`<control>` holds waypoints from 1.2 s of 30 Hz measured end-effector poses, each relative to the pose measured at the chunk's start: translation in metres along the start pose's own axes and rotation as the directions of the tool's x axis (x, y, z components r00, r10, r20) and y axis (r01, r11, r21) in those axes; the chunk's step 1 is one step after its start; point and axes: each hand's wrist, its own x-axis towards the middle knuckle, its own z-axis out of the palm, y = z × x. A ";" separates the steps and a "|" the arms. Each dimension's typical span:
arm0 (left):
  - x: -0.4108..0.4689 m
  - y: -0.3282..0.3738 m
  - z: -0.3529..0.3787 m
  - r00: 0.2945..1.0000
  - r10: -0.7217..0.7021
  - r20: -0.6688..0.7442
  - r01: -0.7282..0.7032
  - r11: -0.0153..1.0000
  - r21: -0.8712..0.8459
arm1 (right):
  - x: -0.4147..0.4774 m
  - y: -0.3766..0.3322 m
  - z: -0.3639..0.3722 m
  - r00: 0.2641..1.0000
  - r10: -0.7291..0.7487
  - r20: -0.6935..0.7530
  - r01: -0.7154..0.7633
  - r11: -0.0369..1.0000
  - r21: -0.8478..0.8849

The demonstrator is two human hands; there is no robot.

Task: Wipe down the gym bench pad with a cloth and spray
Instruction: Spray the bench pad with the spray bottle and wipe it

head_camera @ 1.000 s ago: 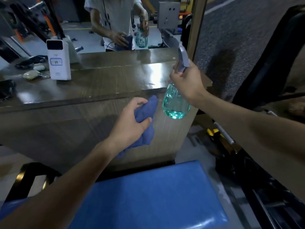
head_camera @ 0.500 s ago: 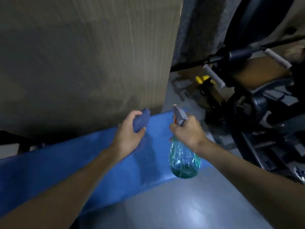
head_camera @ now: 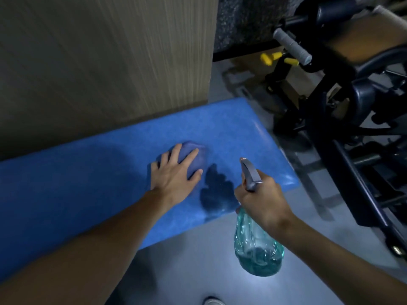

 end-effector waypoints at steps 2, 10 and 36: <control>-0.003 -0.004 0.010 0.999 0.032 -0.034 -0.030 0.997 0.064 | 0.006 0.003 0.000 1.000 0.011 0.002 -0.011 0.999 -0.030; -0.027 -0.052 0.015 0.986 -0.127 -0.111 0.128 0.992 0.006 | 0.016 0.003 0.017 0.993 0.104 -0.057 -0.115 0.961 -0.250; -0.183 -0.254 0.008 0.906 -0.407 -0.114 0.414 0.910 0.039 | -0.066 -0.084 0.205 0.970 -0.004 0.242 0.034 0.992 -0.119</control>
